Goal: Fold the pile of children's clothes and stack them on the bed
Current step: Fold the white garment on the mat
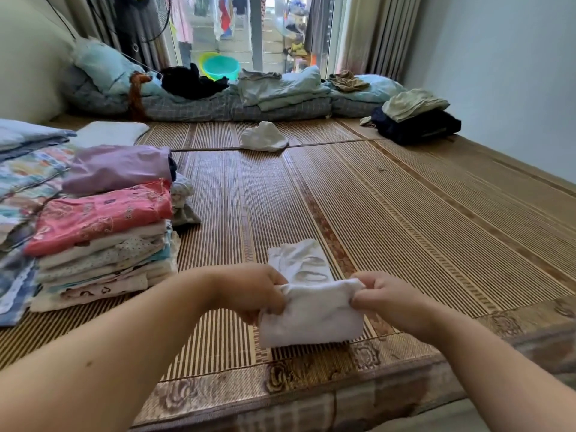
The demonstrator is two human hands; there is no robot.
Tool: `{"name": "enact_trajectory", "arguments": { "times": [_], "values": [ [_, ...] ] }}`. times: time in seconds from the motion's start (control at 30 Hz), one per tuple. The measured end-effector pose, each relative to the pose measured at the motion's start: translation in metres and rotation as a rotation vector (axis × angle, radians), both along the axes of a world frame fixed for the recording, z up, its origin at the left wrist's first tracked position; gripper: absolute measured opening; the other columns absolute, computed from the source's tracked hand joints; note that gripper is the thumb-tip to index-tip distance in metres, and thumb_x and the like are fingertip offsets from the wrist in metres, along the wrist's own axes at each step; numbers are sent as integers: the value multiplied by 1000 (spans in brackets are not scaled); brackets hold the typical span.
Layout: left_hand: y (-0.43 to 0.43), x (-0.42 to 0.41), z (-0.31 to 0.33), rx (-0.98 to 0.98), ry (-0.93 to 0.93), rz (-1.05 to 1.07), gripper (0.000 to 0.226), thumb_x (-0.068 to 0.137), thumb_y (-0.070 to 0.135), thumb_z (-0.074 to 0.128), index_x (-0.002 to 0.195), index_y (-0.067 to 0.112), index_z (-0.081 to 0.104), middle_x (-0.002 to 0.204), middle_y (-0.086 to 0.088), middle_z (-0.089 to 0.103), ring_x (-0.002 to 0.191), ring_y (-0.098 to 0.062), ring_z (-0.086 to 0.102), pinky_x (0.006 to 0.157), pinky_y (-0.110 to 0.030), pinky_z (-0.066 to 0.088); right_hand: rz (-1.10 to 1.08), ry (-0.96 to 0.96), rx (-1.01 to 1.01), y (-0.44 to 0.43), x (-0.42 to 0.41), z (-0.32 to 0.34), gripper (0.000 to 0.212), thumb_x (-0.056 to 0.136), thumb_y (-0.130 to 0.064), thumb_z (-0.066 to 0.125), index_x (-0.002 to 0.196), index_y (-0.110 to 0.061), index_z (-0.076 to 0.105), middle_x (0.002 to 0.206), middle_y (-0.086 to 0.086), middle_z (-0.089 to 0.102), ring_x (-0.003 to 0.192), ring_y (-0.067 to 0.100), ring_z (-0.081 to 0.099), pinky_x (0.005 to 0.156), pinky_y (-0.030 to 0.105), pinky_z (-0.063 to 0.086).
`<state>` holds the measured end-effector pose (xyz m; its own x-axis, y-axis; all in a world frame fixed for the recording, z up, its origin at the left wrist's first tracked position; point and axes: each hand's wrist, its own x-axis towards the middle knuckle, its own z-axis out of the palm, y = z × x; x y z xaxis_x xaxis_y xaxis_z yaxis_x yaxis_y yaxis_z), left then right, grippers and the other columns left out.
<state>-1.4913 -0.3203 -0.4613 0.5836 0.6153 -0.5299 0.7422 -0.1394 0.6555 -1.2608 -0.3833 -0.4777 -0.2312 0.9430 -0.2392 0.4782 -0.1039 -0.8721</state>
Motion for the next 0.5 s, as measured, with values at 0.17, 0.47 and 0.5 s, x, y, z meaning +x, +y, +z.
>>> {"name": "enact_trajectory", "arguments": {
  "times": [0.17,0.47,0.5],
  "values": [
    [21,-17,4,-121,-271,279,11,88,4,52,86,12,60,70,-4,55,57,-16,50,58,-29,45,-196,310,-37,30,-18,1,13,93,-7,52,102,-7,61,91,7,66,77,17,64,65,28,55],
    [53,-15,-57,374,47,261,63,90,38,61,146,37,32,160,2,16,146,-24,19,118,-47,21,-367,-332,35,76,-45,-34,47,89,-34,63,133,-25,50,130,0,57,111,18,56,91,34,49],
    [52,-14,-63,408,133,147,60,90,42,60,144,41,34,161,5,11,148,-23,11,119,-50,17,-273,-416,18,73,-49,-35,49,84,-38,68,130,-27,54,130,-2,57,111,16,56,89,30,48]
  ]
}}
